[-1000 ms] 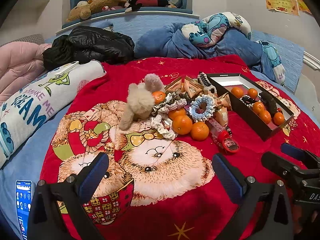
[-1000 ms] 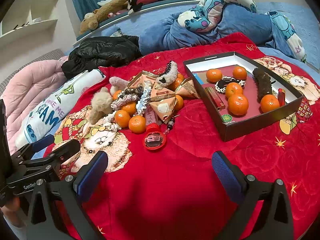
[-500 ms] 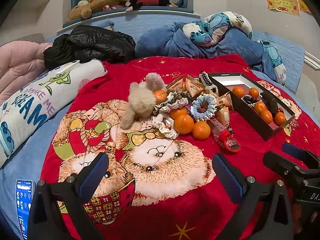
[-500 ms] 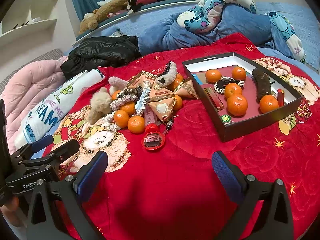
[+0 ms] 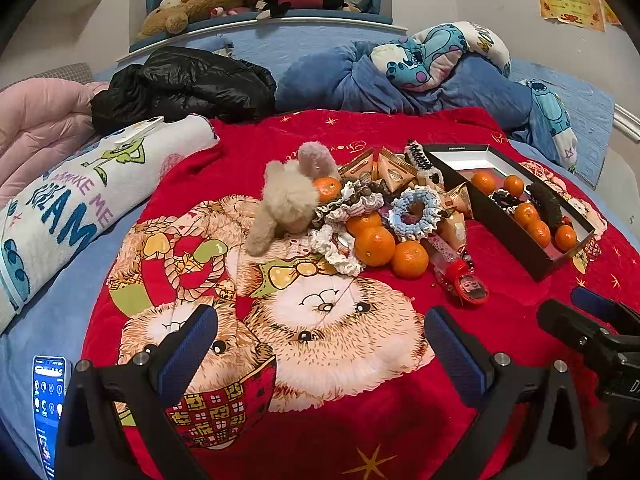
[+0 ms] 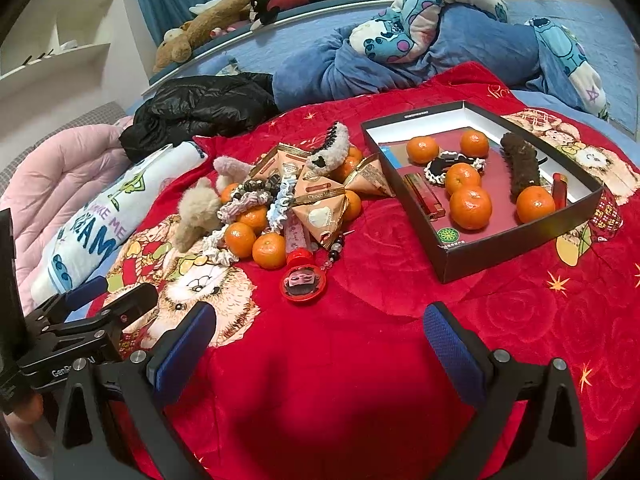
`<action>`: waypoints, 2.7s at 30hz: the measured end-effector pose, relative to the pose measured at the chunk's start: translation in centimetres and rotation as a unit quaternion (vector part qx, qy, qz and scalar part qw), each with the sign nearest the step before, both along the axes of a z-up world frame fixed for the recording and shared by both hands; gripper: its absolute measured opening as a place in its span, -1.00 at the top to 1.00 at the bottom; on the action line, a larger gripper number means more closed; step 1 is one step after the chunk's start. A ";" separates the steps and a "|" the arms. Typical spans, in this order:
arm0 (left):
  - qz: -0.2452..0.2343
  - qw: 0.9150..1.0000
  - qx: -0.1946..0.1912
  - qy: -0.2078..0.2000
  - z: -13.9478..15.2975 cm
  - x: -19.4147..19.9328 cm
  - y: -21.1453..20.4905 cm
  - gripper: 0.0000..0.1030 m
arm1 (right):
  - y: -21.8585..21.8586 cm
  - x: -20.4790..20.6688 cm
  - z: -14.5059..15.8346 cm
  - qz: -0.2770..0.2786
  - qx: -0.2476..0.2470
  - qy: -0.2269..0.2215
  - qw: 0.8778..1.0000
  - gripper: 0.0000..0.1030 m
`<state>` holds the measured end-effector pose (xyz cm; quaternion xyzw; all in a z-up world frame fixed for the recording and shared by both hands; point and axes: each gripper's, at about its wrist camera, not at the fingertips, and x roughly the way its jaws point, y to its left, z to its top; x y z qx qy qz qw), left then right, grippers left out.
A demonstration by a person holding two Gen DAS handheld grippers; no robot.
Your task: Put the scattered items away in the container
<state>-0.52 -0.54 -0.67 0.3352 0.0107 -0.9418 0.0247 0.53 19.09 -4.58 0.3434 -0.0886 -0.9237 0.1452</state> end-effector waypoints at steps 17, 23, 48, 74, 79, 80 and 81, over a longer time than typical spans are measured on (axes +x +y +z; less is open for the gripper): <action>0.008 1.000 0.009 -0.011 -0.8 -1.0 -0.4 -1.00 | 0.1 0.1 0.2 0.001 -0.004 0.001 1.000 -1.00; 0.023 1.000 0.002 -0.018 -1.4 -2.8 -0.4 -1.00 | 0.4 0.4 0.5 0.004 -0.011 0.004 1.000 -1.00; 0.023 0.997 0.008 -0.072 -5.4 -11.8 -1.9 -0.91 | 3.2 0.2 0.9 -0.017 -0.038 0.003 0.999 -1.00; -0.002 0.997 0.067 -0.025 -4.4 -9.8 -2.1 0.79 | 3.3 0.1 0.6 -0.027 -0.038 -0.001 0.999 -1.00; -0.001 0.998 0.059 -0.007 -3.2 -7.7 -2.4 0.79 | 3.6 0.0 0.6 -0.032 -0.041 0.000 0.999 -1.00; -0.001 0.998 0.056 -0.001 -2.9 -6.9 -2.3 0.79 | 3.6 0.0 0.6 -0.032 -0.042 0.000 0.999 -1.00; 0.000 0.998 0.055 0.005 -2.6 -6.6 -2.2 0.79 | 3.6 0.0 0.6 -0.032 -0.042 -0.001 0.999 -1.00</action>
